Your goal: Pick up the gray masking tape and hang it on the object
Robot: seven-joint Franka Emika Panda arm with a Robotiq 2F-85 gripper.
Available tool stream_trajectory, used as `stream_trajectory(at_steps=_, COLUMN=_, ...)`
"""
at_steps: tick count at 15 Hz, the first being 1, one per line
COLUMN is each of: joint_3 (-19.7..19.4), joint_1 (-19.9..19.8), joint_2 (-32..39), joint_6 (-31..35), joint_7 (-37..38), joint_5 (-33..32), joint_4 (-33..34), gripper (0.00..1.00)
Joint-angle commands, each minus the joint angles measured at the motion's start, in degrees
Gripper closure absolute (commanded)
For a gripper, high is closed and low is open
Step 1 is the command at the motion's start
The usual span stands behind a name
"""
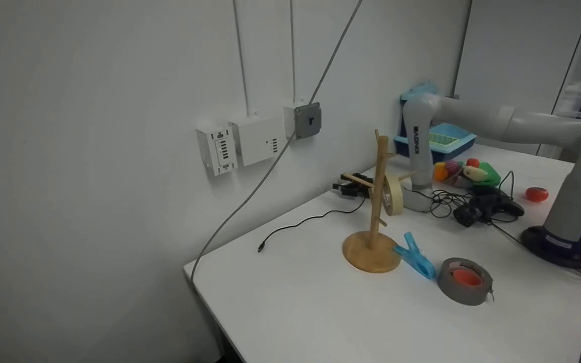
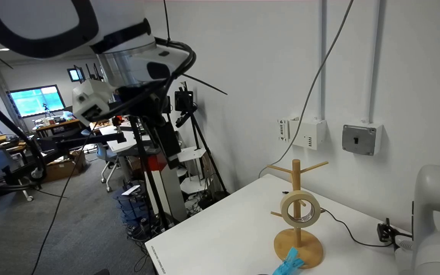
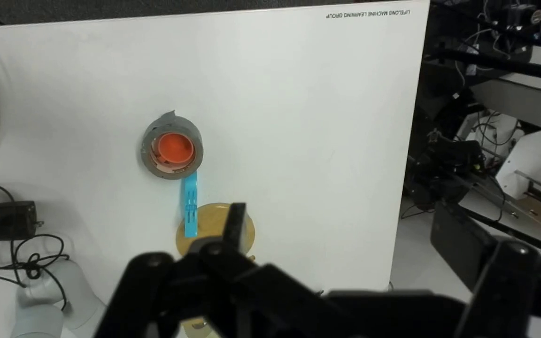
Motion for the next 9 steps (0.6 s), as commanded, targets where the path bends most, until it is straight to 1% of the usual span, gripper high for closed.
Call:
stream_trajectory(at_steps=1, joint_3=0.2, joint_1=-1.7, joint_2=1.6, joint_6=0.2, joint_7=-0.4, joint_5=-0.5, joint_4=-0.6, gripper=0.0)
stream_trajectory(at_steps=9, joint_3=-0.5, joint_1=-5.6, joint_2=6.6, joint_6=2.5, joint_7=-0.4, joint_5=-6.1, joint_4=-3.5, gripper=0.0)
